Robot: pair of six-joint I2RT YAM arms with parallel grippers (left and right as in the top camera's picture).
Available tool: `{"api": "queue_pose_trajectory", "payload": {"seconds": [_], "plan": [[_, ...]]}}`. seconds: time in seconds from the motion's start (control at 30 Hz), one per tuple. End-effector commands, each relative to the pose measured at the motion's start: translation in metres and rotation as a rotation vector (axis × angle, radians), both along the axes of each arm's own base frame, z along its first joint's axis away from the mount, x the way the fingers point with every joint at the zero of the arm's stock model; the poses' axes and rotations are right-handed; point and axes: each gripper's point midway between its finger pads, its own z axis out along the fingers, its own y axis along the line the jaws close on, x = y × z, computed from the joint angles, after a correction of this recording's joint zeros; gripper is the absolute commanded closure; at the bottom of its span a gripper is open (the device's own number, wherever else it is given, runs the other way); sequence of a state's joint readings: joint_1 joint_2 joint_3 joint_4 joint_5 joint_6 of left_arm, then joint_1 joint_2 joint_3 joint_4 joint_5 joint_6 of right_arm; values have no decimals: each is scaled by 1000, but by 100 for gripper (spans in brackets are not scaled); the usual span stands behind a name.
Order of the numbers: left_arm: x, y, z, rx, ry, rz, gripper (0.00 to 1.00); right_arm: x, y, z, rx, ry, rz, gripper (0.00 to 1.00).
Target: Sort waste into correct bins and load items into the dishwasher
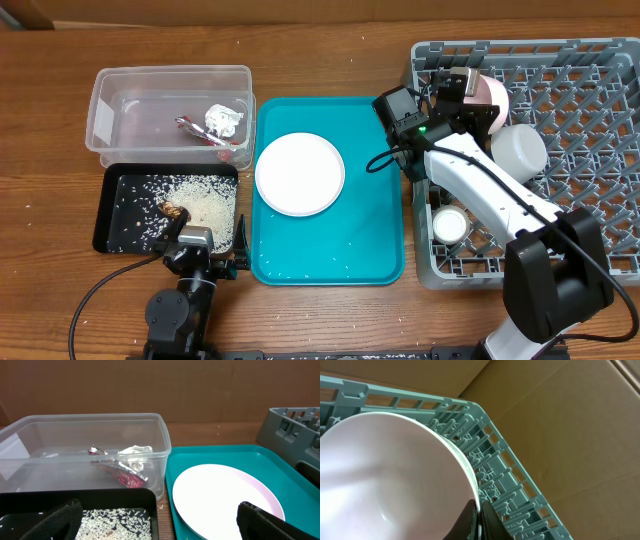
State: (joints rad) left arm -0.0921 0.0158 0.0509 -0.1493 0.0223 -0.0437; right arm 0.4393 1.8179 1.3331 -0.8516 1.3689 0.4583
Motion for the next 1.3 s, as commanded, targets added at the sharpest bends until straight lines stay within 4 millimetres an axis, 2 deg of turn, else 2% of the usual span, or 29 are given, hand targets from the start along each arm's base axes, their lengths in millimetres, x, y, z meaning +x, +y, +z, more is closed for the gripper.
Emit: {"api": "queue_pose_trajectory", "payload": {"seconds": [0.0, 0.23, 0.37, 0.57, 0.6, 0.77, 0.9, 1.03, 1.13, 1.27], "plan": [[0, -1, -3, 22, -3, -4, 0, 1, 0, -4, -39, 0, -7, 96], [0, -1, -3, 22, -3, -4, 0, 8, 3, -40, -90, 153, 12, 96], [0, -1, -3, 22, -3, -4, 0, 7, 10, -37, -116, 151, 26, 96], [0, -1, -3, 22, -3, -4, 0, 3, 34, -16, -226, 90, 61, 96], [0, -1, -3, 22, -3, -4, 0, 3, 35, -8, -265, 72, 54, 96], [0, -1, -3, 22, -3, -4, 0, 5, 24, -9, -258, 74, 27, 96], [0, -1, -3, 22, -3, -4, 0, 7, 9, -20, -201, 105, 4, 96], [0, -1, -3, 22, -3, -4, 0, 7, -6, -21, -198, 121, -30, 96], [0, -1, -3, 22, -3, -4, 0, 8, -2, -34, -137, 163, -1, 96], [0, -1, -3, 22, -3, -4, 0, 7, 20, -51, -61, 214, 71, 96]]}}
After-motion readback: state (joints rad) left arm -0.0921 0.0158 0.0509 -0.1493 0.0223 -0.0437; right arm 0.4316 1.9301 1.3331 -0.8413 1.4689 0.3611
